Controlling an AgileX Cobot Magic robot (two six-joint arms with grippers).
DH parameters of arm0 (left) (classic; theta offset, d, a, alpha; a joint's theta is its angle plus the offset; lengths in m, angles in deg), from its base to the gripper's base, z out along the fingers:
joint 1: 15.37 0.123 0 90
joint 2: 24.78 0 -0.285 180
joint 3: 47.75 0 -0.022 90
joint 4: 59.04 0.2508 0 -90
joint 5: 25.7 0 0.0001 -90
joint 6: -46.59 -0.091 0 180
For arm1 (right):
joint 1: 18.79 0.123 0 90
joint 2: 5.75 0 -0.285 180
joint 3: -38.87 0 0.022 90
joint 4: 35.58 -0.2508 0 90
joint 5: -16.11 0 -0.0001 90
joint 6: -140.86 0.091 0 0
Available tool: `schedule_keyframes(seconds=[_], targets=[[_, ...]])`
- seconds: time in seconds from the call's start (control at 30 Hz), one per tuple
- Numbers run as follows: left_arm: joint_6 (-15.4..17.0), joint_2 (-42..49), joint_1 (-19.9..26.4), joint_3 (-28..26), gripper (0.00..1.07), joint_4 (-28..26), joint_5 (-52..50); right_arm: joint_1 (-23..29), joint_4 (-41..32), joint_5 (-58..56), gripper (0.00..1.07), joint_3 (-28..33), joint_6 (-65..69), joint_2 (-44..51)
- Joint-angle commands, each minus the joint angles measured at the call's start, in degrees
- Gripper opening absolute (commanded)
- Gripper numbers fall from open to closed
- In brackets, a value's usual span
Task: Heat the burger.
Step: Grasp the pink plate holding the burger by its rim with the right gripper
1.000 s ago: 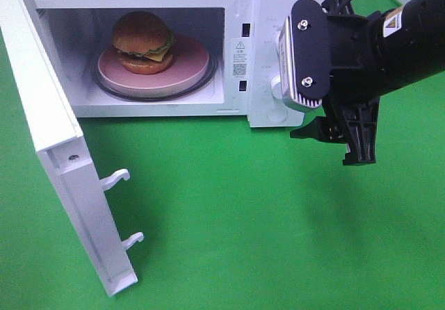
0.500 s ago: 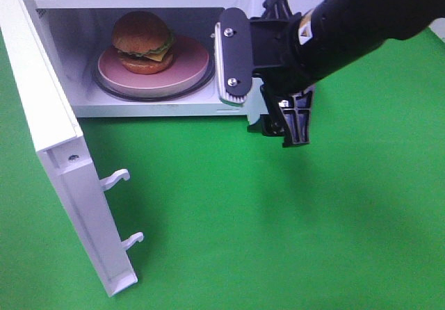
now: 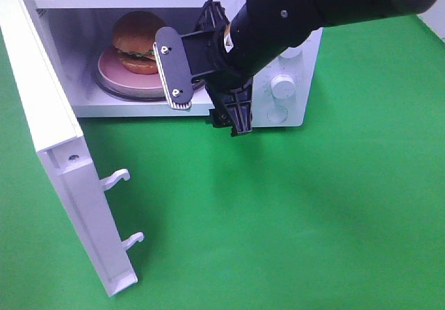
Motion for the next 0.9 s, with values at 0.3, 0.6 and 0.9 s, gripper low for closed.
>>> schedule_keyframes(seconds=[0.3,0.6,0.9], targets=[[0.0,0.3,-0.3,0.2,1.0,-0.4,-0.3,0.0,0.3,-0.4,0.85,-12.9,0.6,-11.2],[0.0,0.3,-0.3,0.2,1.0,-0.4,-0.3,-1.3,-0.1,-1.9,0.84,-20.7,0.9,-18.2],[0.0,0.3,-0.3,0.2,1.0,-0.4,-0.3,-2.7,-0.7,-4.1,0.83,-27.5,1.2,-24.6]])
